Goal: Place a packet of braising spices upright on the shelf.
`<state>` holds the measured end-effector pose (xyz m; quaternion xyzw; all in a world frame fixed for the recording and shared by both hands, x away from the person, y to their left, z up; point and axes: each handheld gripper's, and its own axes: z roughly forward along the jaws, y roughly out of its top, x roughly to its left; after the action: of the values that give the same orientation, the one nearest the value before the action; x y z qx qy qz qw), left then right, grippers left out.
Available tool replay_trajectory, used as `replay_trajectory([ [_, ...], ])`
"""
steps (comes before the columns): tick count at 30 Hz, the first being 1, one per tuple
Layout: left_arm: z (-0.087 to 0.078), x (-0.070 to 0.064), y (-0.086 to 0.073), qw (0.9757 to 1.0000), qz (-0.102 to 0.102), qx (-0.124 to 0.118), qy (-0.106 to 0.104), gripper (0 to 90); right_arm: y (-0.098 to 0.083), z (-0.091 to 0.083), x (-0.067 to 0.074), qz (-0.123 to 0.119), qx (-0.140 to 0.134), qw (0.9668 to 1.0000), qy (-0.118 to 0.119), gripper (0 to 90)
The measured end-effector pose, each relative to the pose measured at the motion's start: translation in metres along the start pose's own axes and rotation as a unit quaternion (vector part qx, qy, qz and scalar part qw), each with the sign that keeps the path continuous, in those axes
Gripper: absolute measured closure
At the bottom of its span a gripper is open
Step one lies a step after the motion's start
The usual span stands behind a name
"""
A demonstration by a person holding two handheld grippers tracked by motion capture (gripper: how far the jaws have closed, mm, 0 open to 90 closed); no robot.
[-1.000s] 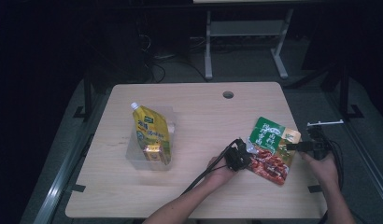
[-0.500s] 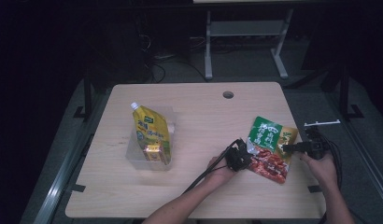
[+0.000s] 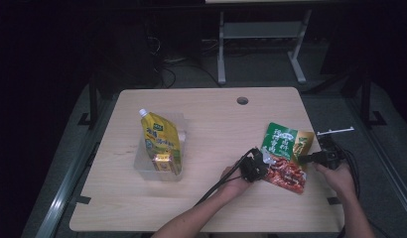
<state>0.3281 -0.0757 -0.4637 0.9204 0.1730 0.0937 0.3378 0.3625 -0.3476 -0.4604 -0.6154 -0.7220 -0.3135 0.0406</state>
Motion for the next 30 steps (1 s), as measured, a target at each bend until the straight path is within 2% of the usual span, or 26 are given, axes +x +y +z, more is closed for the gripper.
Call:
replay_trajectory([
  [3, 0.000, 0.000, 0.000, 1.0000, 0.001, 0.002, -0.001, 89.7, 0.001, 0.002, 0.003, 0.000, 0.001, 1.0000, 0.006, 85.0],
  [9, 0.000, -0.001, 0.000, 1.0000, -0.001, 0.000, -0.001, 88.6, 0.001, 0.001, 0.007, -0.007, 0.001, 0.9999, 0.007, 89.1],
  [16, -0.005, 0.006, -0.001, 0.9998, -0.013, 0.006, -0.014, 81.8, 0.002, -0.007, 0.015, -0.031, -0.019, 0.9992, 0.014, 89.7],
  [23, -0.021, 0.012, -0.008, 0.9995, -0.025, -0.002, -0.017, 76.8, -0.001, -0.014, 0.030, -0.053, -0.038, 0.9976, 0.024, 89.9],
  [30, -0.040, 0.012, -0.018, 0.9991, -0.030, -0.022, -0.022, 73.1, -0.003, -0.029, 0.047, -0.078, -0.075, 0.9933, 0.040, 90.0],
])
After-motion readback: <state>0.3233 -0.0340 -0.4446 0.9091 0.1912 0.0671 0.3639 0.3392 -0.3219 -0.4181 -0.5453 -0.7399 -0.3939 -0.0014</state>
